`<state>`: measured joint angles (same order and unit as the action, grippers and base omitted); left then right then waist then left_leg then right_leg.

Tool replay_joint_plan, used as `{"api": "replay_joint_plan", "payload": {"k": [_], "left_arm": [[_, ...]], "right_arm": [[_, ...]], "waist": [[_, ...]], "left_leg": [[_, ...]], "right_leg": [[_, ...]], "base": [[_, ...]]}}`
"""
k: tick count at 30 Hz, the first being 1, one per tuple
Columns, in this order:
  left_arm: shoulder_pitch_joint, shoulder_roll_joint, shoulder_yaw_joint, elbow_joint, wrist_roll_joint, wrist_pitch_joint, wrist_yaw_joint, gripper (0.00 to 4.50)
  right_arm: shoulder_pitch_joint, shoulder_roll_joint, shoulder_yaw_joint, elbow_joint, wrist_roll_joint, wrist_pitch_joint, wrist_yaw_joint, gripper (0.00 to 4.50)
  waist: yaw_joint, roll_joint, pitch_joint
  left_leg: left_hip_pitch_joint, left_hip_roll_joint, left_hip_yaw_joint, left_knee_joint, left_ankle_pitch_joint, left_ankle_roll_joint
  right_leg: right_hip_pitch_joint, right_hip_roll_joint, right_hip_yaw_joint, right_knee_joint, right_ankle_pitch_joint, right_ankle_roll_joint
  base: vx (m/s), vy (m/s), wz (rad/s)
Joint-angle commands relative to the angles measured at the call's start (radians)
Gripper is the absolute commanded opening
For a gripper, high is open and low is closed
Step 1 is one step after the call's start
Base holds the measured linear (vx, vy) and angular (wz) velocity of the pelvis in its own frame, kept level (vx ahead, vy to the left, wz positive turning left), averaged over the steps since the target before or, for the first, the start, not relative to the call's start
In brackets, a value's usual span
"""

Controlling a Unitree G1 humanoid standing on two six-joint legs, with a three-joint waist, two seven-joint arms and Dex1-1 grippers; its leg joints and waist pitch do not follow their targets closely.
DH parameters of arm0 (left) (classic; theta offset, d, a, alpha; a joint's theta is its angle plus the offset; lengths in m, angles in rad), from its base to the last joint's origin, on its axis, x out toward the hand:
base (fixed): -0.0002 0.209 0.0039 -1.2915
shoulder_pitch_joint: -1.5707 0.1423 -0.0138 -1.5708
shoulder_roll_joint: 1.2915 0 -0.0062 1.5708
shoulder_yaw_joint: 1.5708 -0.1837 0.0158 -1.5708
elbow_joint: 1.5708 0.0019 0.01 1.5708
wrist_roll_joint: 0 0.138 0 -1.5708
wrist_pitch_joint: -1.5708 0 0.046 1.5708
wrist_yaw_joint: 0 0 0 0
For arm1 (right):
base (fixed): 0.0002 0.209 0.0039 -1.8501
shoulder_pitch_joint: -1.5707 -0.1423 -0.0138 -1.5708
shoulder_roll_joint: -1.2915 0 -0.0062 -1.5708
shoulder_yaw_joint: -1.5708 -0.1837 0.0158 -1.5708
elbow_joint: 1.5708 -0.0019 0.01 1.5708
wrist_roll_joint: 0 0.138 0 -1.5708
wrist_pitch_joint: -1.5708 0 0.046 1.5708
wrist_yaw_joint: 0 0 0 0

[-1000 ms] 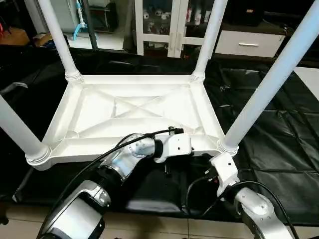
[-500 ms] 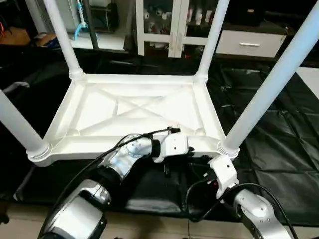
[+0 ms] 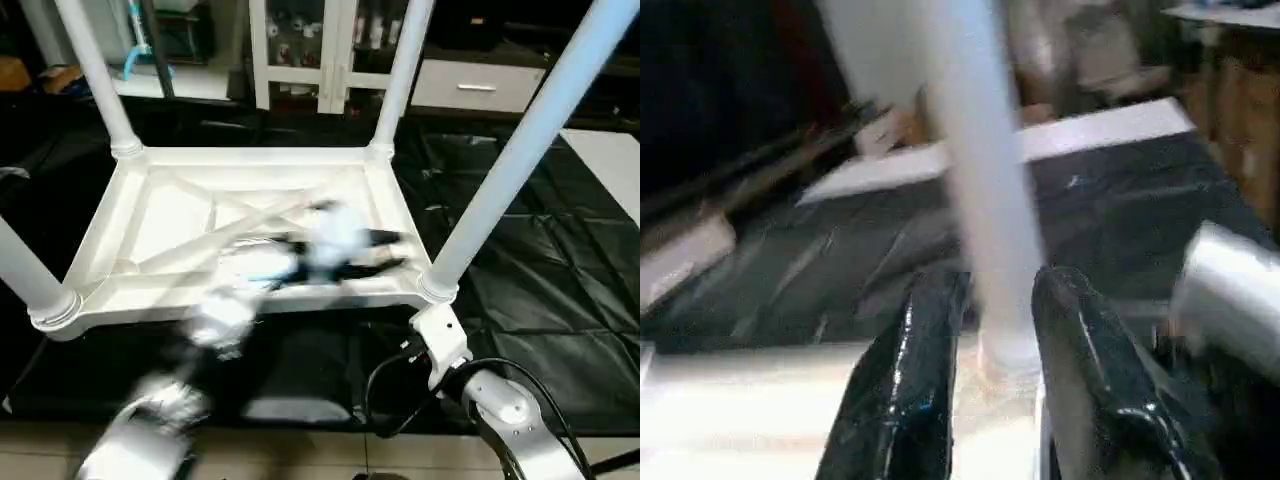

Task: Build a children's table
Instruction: Rotate leg to tighten

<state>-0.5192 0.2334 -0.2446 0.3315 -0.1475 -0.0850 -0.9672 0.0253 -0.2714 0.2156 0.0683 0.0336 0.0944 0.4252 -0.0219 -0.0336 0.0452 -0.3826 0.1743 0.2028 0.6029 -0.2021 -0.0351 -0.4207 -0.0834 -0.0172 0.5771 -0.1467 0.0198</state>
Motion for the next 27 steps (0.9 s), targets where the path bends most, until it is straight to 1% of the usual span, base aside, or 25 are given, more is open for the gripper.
{"api": "replay_joint_plan", "payload": {"k": [1, 2, 3, 4, 5, 6, 7, 8, 9, 10, 11, 12, 13, 14, 15, 16, 17, 19, 20, 21, 22, 24, 25, 26, 27], "left_arm": [[0.086, 0.042, 0.059, -0.122, -0.057, 0.130, 0.052, 1.35], [0.092, 0.044, 0.064, -0.128, -0.062, 0.136, 0.057, 1.35], [0.108, 0.050, 0.080, -0.144, -0.076, 0.150, 0.069, 1.35], [0.166, 0.068, 0.124, -0.202, -0.122, 0.180, 0.103, 1.35], [0.210, 0.077, 0.148, -0.246, -0.150, 0.197, 0.123, 1.35], [0.262, 0.091, 0.165, -0.308, -0.173, 0.228, 0.128, 1.35], [0.306, 0.104, 0.174, -0.360, -0.194, 0.254, 0.124, 1.54], [0.348, 0.112, 0.184, -0.403, -0.199, 0.268, 0.126, 1.63], [0.357, 0.111, 0.188, -0.410, -0.198, 0.267, 0.129, 1.63], [0.449, 0.099, 0.223, -0.489, -0.191, 0.264, 0.166, 1.83], [0.502, 0.080, 0.245, -0.528, -0.177, 0.240, 0.196, 1.83], [0.534, 0.067, 0.258, -0.553, -0.168, 0.224, 0.215, 1.96], [0.560, 0.053, 0.272, -0.572, -0.152, 0.206, 0.245, 2.11], [0.573, 0.039, 0.290, -0.566, -0.106, 0.153, 0.284, 2.11], [0.582, 0.028, 0.306, -0.553, -0.058, 0.101, 0.322, 2.15], [0.582, 0.028, 0.306, -0.553, -0.058, 0.101, 0.322, 2.22], [0.602, -0.010, 0.353, -0.534, -0.037, 0.039, 0.397, 2.47], [0.660, -0.040, 0.408, -0.515, -0.005, -0.035, 0.497, 2.54], [0.696, -0.053, 0.433, -0.516, -0.003, -0.048, 0.537, 2.60], [0.717, -0.057, 0.445, -0.520, -0.001, -0.051, 0.556, 2.60], [0.717, -0.057, 0.445, -0.520, -0.001, -0.051, 0.556, 2.81], [0.748, -0.103, 0.505, -0.549, -0.010, -0.047, 0.627, 2.94], [0.756, -0.125, 0.539, -0.561, -0.001, -0.054, 0.675, 2.99], [0.761, -0.142, 0.569, -0.567, 0.006, -0.058, 0.717, 3.01], [0.756, -0.165, 0.607, -0.579, 0.011, -0.062, 0.770, 3.08]], "right_arm": [[-0.010, 0.003, -0.002, -0.007, 0.010, -0.026, 0.015, 3.48], [-0.010, 0.003, -0.003, -0.008, 0.012, -0.027, 0.015, 3.48], [-0.010, 0.005, -0.006, -0.012, 0.017, -0.032, 0.017, 3.48], [-0.007, 0.012, -0.018, -0.029, 0.039, -0.057, 0.025, 3.48], [-0.003, 0.018, -0.028, -0.048, 0.061, -0.073, 0.035, 3.48], [0.000, 0.024, -0.037, -0.065, 0.079, -0.086, 0.043, 3.48], [0.004, 0.027, -0.043, -0.077, 0.089, -0.098, 0.047, 3.48], [0.007, 0.030, -0.050, -0.089, 0.099, -0.120, 0.052, 3.48], [0.008, 0.031, -0.051, -0.092, 0.102, -0.124, 0.053, 3.48], [0.015, 0.036, -0.062, -0.122, 0.126, -0.168, 0.063, 3.48], [0.021, 0.039, -0.069, -0.144, 0.144, -0.187, 0.071, 3.48], [0.025, 0.040, -0.073, -0.158, 0.155, -0.197, 0.075, 3.48], [0.032, 0.039, -0.076, -0.170, 0.159, -0.209, 0.077, 3.48], [0.041, 0.038, -0.079, -0.184, 0.167, -0.213, 0.080, 3.48], [0.052, 0.037, -0.083, -0.198, 0.178, -0.213, 0.087, 3.48], [0.052, 0.037, -0.083, -0.198, 0.178, -0.213, 0.087, 3.48], [0.088, 0.032, -0.089, -0.229, 0.196, -0.221, 0.096, 3.48], [0.164, 0.018, -0.094, -0.269, 0.218, -0.236, 0.116, 3.48], [0.203, 0.013, -0.099, -0.275, 0.218, -0.255, 0.118, 3.48], [0.224, 0.010, -0.102, -0.275, 0.217, -0.267, 0.118, 3.48], [0.225, 0.010, -0.102, -0.275, 0.217, -0.267, 0.118, 3.48], [0.264, 0.011, -0.112, -0.274, 0.212, -0.304, 0.109, 3.48], [0.276, 0.015, -0.120, -0.277, 0.208, -0.317, 0.099, 3.48], [0.284, 0.020, -0.130, -0.280, 0.198, -0.331, 0.083, 3.48], [0.274, 0.036, -0.157, -0.280, 0.176, -0.357, 0.042, 3.48]], "waist": [[0.002, -0.007, -0.053], [0.003, -0.007, -0.055], [0.002, -0.006, -0.052], [0.007, -0.002, -0.054], [0.006, -0.002, -0.052], [0.006, -0.002, -0.054], [0.006, -0.003, -0.051], [0.005, -0.002, -0.049], [0.006, 0.001, -0.048], [0.007, 0.006, -0.047], [0.005, 0.006, -0.042], [0.003, 0.002, -0.043], [0.005, 0.006, -0.042], [0.004, 0.005, -0.042], [0.008, 0.004, -0.041], [0.010, 0.003, -0.041], [0.011, 0.002, -0.040], [0.016, -0.002, -0.036], [0.019, 0.003, -0.036], [0.018, 0.000, -0.040], [0.017, 0.000, -0.036], [0.011, -0.001, -0.039], [0.008, 0.008, -0.034], [0.005, 0.001, -0.033], [-0.001, 0.000, -0.033]], "left_leg": [[0.015, 0.058, -0.025, -0.087, -0.294, 0.039], [0.019, 0.062, -0.026, -0.087, -0.295, 0.033], [0.017, 0.059, -0.024, -0.088, -0.299, 0.032], [0.024, 0.061, -0.024, -0.088, -0.313, 0.019], [0.020, 0.060, -0.025, -0.091, -0.312, 0.020], [0.019, 0.062, -0.026, -0.090, -0.311, 0.017], [0.016, 0.065, -0.026, -0.094, -0.312, 0.017], [0.020, 0.060, -0.025, -0.094, -0.324, 0.019], [0.025, 0.061, -0.023, -0.094, -0.340, 0.014], [0.026, 0.062, -0.024, -0.095, -0.348, 0.008], [0.017, 0.065, -0.028, -0.101, -0.374, -0.002], [0.019, 0.065, -0.028, -0.100, -0.393, -0.003], [0.020, 0.063, -0.029, -0.100, -0.401, -0.006], [0.020, 0.061, -0.030, -0.100, -0.413, -0.006], [0.028, 0.059, -0.028, -0.098, -0.434, -0.011], [0.029, 0.059, -0.028, -0.098, -0.441, -0.010], [0.028, 0.059, -0.030, -0.097, -0.444, -0.013], [0.021, 0.058, -0.035, -0.100, -0.474, -0.023], [0.015, 0.058, -0.039, -0.100, -0.483, -0.024], [0.015, 0.057, -0.039, -0.099, -0.479, -0.024], [0.017, 0.056, -0.041, -0.100, -0.508, -0.025], [0.016, 0.056, -0.047, -0.102, -0.527, -0.030], [0.017, 0.057, -0.048, -0.104, -0.551, -0.037], [0.019, 0.055, -0.048, -0.101, -0.569, -0.036], [0.019, 0.054, -0.050, -0.100, -0.580, -0.038]], "right_leg": [[0.033, -0.041, 0.023, -0.062, -0.316, -0.215], [0.033, -0.045, 0.024, -0.055, -0.288, -0.223], [0.031, -0.040, 0.023, -0.057, -0.291, -0.219], [0.029, -0.041, 0.025, -0.054, -0.269, -0.225], [0.030, -0.039, 0.025, -0.056, -0.265, -0.223], [0.035, -0.042, 0.024, -0.050, -0.247, -0.226], [0.036, -0.041, 0.025, -0.050, -0.236, -0.223], [0.031, -0.034, 0.024, -0.053, -0.253, -0.213], [0.027, -0.035, 0.026, -0.058, -0.266, -0.206], [0.026, -0.036, 0.026, -0.058, -0.272, -0.202], [0.032, -0.040, 0.027, -0.062, -0.294, -0.188], [0.031, -0.038, 0.027, -0.065, -0.318, -0.171], [0.028, -0.037, 0.028, -0.067, -0.330, -0.163], [0.026, -0.033, 0.027, -0.073, -0.349, -0.145], [0.017, -0.031, 0.029, -0.076, -0.374, -0.133], [0.016, -0.030, 0.030, -0.080, -0.385, -0.124], [0.017, -0.031, 0.031, -0.080, -0.397, -0.117], [0.021, -0.033, 0.030, -0.088, -0.459, -0.082], [0.022, -0.035, 0.031, -0.087, -0.480, -0.065], [0.023, -0.035, 0.030, -0.087, -0.479, -0.060], [0.015, -0.031, 0.029, -0.092, -0.513, -0.052], [0.014, -0.031, 0.026, -0.093, -0.531, -0.045], [0.010, -0.030, 0.024, -0.096, -0.536, -0.048], [0.007, -0.029, 0.022, -0.102, -0.554, -0.042], [0.006, -0.030, 0.021, -0.104, -0.568, -0.038]], "base": [[0.000, 0.000, 0.00], [0.000, 0.000, 0.00], [0.000, 0.000, 0.00], [0.000, 0.000, 0.00], [0.000, 0.000, 0.00], [0.000, 0.000, 0.00], [0.000, 0.000, 0.00], [0.000, 0.000, 0.00], [0.000, 0.000, 0.00], [0.000, 0.000, 0.00], [0.000, 0.000, 0.00], [0.000, 0.000, 0.00], [0.000, 0.000, 0.00], [0.000, 0.000, 0.00], [0.000, 0.000, 0.00], [0.000, 0.000, 0.00], [0.000, 0.000, 0.00], [0.000, 0.000, 0.00], [0.000, 0.000, 0.00], [0.000, 0.000, 0.00], [0.000, 0.000, 0.00], [0.000, 0.000, 0.00], [0.000, 0.000, 0.00], [0.000, 0.000, 0.00], [0.000, 0.000, 0.00]]}}
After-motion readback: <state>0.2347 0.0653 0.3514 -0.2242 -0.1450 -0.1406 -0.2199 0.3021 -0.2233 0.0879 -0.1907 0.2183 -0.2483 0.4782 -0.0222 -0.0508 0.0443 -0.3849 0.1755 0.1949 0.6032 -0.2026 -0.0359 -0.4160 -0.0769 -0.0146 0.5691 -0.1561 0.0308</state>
